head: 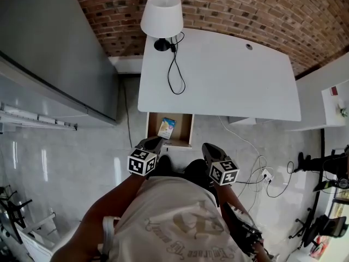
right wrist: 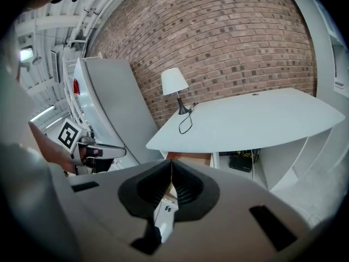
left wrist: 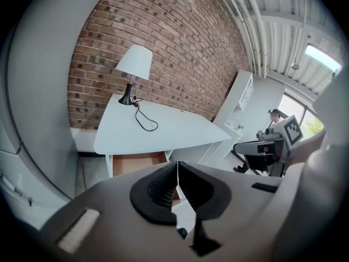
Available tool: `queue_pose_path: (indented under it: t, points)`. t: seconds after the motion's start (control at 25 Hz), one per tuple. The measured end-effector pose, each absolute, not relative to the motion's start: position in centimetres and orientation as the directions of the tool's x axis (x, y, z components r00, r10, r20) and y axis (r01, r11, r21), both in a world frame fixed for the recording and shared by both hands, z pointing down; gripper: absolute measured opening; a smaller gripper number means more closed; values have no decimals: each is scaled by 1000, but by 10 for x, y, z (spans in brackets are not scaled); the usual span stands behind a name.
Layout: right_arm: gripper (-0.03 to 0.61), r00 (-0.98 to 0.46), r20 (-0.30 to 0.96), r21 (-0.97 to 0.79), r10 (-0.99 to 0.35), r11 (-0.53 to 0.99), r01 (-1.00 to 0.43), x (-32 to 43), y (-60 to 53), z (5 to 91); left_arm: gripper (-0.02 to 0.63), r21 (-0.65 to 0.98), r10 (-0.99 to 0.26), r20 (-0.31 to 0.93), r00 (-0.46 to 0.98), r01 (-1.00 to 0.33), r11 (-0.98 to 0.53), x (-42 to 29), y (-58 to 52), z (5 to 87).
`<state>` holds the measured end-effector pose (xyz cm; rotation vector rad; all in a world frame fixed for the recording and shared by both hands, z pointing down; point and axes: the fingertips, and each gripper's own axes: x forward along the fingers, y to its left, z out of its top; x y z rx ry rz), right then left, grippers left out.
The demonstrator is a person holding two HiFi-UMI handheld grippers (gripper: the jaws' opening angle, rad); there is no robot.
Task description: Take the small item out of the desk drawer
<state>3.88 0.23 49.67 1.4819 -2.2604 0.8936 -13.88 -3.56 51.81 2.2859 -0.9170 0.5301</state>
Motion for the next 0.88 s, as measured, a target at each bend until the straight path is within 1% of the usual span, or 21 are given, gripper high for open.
queue_pose_path:
  t: [0.36,0.68,0.88]
  points:
    - [6,-440,563,-347,-700,283,-894,42,-6,512,11,388,-459,612,644,-750,-536,-145,-27,539]
    - [6,-469,578,-358,-669,308,-881,63,-30,523,11,400,-448,621,643,-751,-525,-119,-49,543]
    - [6,-488,576,-370,-656,322,-871,64,-44,525,11,391,-440,639,631,-759,-521,-111,-60,549]
